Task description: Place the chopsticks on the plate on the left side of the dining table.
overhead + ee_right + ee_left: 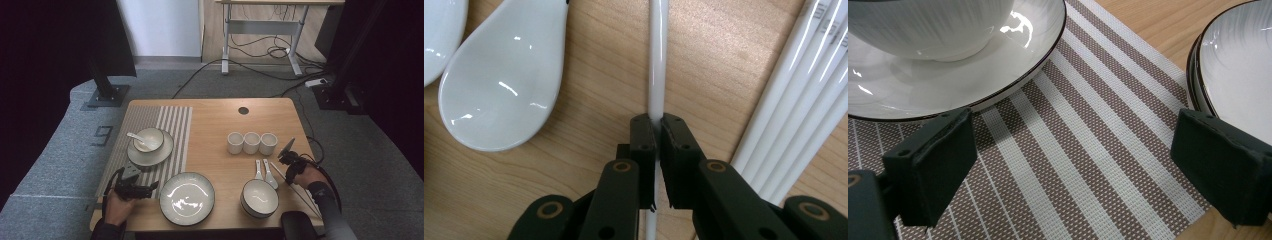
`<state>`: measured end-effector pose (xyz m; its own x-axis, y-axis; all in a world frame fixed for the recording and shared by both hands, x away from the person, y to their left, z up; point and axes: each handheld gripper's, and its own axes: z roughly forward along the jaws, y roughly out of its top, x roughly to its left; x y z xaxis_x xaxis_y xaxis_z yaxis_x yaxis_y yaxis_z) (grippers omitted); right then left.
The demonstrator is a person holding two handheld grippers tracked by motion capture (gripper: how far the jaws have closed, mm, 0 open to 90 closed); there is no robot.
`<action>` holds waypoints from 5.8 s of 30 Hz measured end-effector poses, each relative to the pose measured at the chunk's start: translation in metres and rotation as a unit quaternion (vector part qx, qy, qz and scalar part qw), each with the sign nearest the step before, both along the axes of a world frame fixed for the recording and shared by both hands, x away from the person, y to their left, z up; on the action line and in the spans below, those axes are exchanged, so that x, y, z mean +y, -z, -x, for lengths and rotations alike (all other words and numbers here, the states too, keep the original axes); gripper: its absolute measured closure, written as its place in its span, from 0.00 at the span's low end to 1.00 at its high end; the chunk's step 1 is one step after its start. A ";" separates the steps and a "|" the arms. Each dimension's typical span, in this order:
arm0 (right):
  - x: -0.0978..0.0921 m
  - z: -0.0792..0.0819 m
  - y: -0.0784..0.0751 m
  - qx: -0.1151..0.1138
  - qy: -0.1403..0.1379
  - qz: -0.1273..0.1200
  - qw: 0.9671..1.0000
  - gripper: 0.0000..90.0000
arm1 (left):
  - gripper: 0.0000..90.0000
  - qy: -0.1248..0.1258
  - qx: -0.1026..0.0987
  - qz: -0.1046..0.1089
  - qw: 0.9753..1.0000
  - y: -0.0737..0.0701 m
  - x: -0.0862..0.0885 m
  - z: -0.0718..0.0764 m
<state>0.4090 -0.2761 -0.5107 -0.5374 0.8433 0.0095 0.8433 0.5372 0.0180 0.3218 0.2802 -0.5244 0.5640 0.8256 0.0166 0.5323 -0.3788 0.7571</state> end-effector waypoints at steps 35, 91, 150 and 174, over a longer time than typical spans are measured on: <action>0.007 0.012 -0.042 -0.057 0.014 -0.043 0.997 0.94 | 0.07 0.006 0.002 0.002 1.000 -0.001 -0.001 0.000; 0.106 0.007 -0.140 -0.091 -0.167 -0.064 0.980 0.94 | 0.01 0.207 0.011 -0.003 0.978 -0.084 -0.078 -0.028; 0.209 0.023 -0.139 -0.052 -0.313 -0.096 0.944 0.94 | 0.62 0.373 -0.003 -0.054 0.926 -0.118 -0.161 -0.064; 0.211 0.026 -0.139 -0.058 -0.332 -0.088 0.937 0.93 | 0.77 0.405 0.019 -0.001 0.914 -0.121 -0.148 -0.069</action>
<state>0.3833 -0.0652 -0.3722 -0.9495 0.3126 0.0269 0.3104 0.9233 0.2263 0.3911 0.1325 -0.4034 0.9905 0.1370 -0.0151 0.1029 -0.6620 0.7424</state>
